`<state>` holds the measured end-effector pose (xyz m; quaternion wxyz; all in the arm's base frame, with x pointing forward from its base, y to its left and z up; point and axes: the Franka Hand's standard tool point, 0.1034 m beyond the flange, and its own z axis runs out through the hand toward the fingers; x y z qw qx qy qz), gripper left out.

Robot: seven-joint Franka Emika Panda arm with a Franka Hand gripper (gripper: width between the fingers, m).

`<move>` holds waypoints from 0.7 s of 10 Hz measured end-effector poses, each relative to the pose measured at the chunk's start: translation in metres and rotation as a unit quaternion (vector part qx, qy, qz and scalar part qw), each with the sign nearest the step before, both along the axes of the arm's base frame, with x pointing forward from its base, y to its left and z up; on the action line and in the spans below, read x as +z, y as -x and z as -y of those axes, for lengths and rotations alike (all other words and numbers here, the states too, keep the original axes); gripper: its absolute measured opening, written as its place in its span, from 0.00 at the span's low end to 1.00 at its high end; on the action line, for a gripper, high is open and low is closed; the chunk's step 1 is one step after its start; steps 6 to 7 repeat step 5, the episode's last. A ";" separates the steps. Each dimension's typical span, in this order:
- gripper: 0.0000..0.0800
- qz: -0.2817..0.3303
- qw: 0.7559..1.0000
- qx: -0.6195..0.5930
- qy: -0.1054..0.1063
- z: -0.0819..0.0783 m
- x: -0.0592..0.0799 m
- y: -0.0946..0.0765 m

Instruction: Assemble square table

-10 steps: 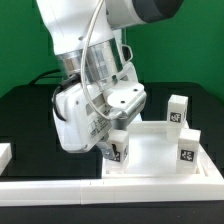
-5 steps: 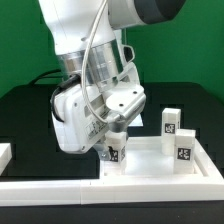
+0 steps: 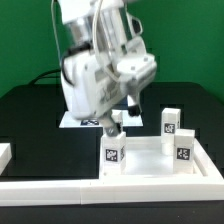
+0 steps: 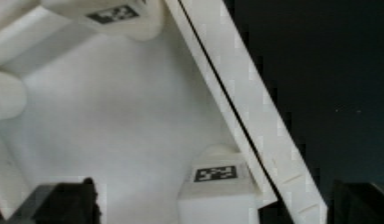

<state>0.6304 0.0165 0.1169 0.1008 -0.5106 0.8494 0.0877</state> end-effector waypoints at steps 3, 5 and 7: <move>0.81 0.017 1.000 0.004 -0.007 -0.007 0.024 -0.003; 0.81 0.015 1.000 0.004 -0.006 -0.007 0.022 -0.002; 0.81 0.015 1.000 0.004 -0.006 -0.007 0.022 -0.002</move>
Offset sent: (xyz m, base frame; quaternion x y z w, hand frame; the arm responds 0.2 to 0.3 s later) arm 0.0000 0.0000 0.0000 0.0000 0.0000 0.0000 1.0000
